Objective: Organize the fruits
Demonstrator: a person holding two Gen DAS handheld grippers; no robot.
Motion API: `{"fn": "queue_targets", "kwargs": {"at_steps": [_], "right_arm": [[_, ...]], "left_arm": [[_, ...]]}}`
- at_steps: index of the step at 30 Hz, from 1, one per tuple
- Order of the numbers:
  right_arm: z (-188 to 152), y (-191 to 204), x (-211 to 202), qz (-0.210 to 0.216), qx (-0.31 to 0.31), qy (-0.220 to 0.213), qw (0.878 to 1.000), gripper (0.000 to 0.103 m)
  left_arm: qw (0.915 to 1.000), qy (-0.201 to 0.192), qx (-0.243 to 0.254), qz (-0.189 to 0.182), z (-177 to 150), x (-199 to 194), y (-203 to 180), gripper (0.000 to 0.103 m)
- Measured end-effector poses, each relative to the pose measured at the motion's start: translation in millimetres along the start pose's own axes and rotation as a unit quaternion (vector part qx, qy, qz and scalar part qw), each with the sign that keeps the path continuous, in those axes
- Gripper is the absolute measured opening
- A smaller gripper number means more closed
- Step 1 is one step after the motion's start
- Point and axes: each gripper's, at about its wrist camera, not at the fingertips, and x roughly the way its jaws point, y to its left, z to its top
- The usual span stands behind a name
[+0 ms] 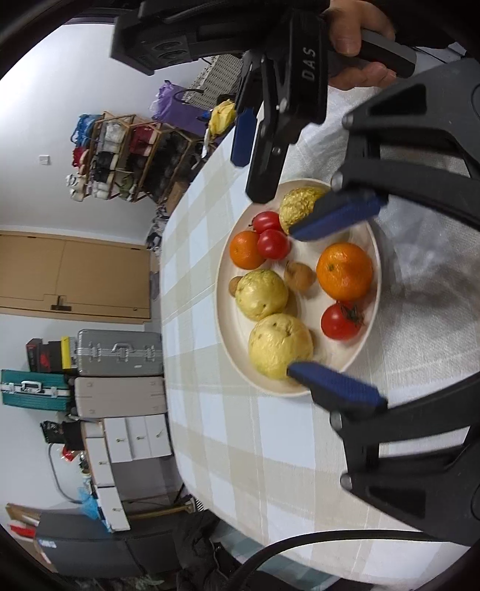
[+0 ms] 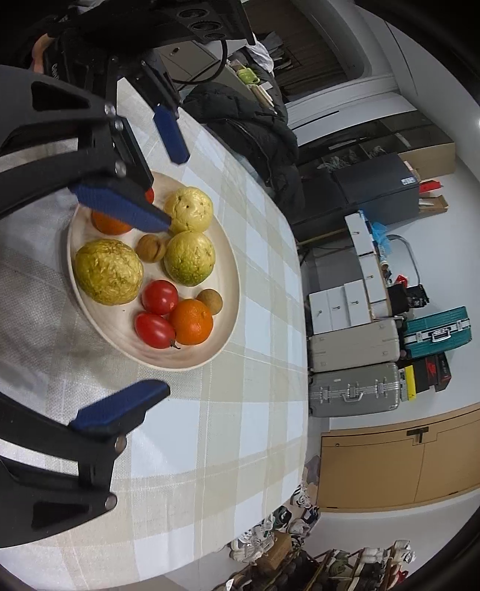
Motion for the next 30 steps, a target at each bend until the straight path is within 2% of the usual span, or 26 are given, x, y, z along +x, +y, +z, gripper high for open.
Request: {"fn": "queue_targets", "kwargs": {"at_steps": [1,4,6,8,9,10,18,30], "right_arm": [[-1.1,0.8,-2.6,-0.001,-0.004,0.000,1.000,0.094],[-6.4,6.0,-9.7,-0.014,-0.025,-0.003,1.000,0.103],[-10.3,9.3,-13.7,-0.014,-0.034,-0.003,0.999,0.103],[-14.0,12.7,-18.3,-0.008,-0.043,-0.006,0.999,0.103],[-16.0,14.6,-21.2,-0.009,-0.047,-0.011,0.999,0.103],[-18.0,16.6,-24.2,-0.011,-0.051,-0.017,0.998,0.103],[-30.7,26.1,-36.4,-0.001,-0.071,-0.044,0.997,0.103],[-34.5,25.6,-49.6,0.021,-0.070,-0.080,0.994,0.103]], "left_arm": [[1.0000,-0.008,-0.002,0.004,-0.8,-5.3,2.2,0.085],[0.9996,-0.025,-0.010,0.008,-2.2,-20.0,8.5,0.086],[0.9994,-0.029,-0.018,0.008,-3.9,-29.3,12.6,0.087],[0.9990,-0.038,-0.022,0.009,-5.3,-37.7,15.4,0.093],[0.9988,-0.042,-0.025,0.010,-6.7,-41.6,16.3,0.101],[0.9985,-0.046,-0.026,0.011,-8.2,-45.6,17.2,0.102],[0.9980,-0.057,-0.020,0.017,-22.0,-60.4,15.2,0.102],[0.9970,-0.074,0.005,0.019,-23.5,-69.5,2.4,0.102]]}}
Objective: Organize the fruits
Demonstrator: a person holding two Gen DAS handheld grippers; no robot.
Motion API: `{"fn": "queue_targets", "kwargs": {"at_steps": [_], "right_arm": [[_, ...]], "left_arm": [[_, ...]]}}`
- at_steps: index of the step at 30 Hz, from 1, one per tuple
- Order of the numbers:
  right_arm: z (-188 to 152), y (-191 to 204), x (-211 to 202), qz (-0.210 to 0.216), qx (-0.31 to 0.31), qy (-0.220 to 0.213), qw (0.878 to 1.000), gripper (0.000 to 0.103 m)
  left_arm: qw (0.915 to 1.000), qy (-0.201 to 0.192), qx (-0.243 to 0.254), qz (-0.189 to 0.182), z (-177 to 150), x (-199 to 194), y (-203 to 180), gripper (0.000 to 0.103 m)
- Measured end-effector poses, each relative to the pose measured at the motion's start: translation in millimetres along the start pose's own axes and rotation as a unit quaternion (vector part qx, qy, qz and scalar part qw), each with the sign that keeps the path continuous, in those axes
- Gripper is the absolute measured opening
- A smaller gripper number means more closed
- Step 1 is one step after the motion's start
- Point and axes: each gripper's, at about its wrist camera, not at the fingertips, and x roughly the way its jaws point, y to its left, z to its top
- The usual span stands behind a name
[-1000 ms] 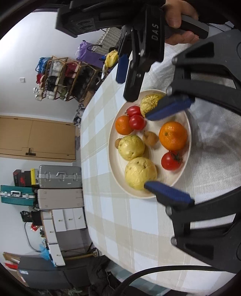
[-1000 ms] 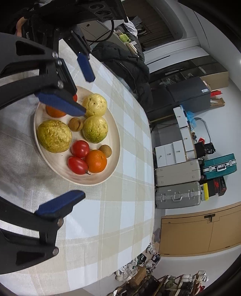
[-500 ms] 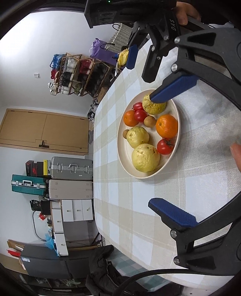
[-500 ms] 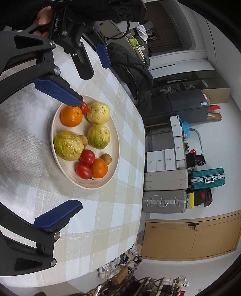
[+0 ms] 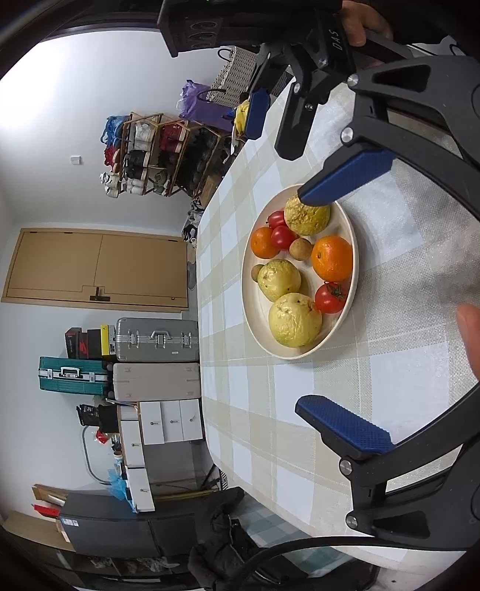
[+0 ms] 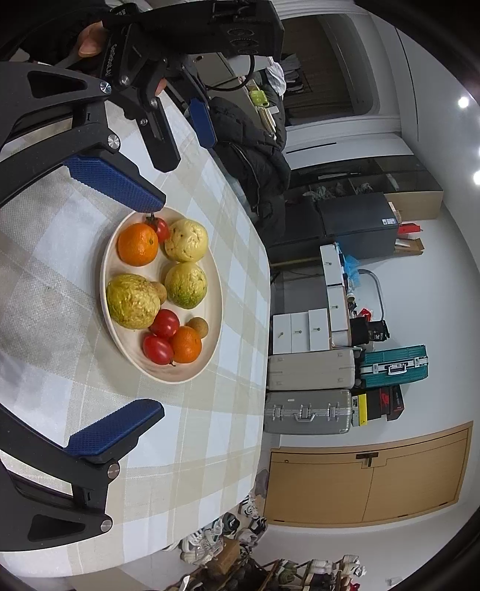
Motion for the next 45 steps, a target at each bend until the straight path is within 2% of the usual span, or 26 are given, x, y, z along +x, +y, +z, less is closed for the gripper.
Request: {"fn": "queue_targets", "kwargs": {"at_steps": [8,17,45], "right_arm": [[-1.7,8.8,-1.5,0.006,-0.014,-0.009,1.000,0.103],[-2.7,3.4,-8.4,0.002,-0.001,-0.029,1.000,0.103],[-3.2,5.5,-11.8,0.002,-0.006,-0.037,0.999,0.103]], "left_arm": [[1.0000,0.001,0.007,-0.002,-0.9,-0.7,-4.3,0.102],[1.0000,0.002,0.005,-0.002,-1.1,-0.3,-5.9,0.102],[1.0000,0.006,0.002,0.000,-0.7,3.3,-3.9,0.102]]}}
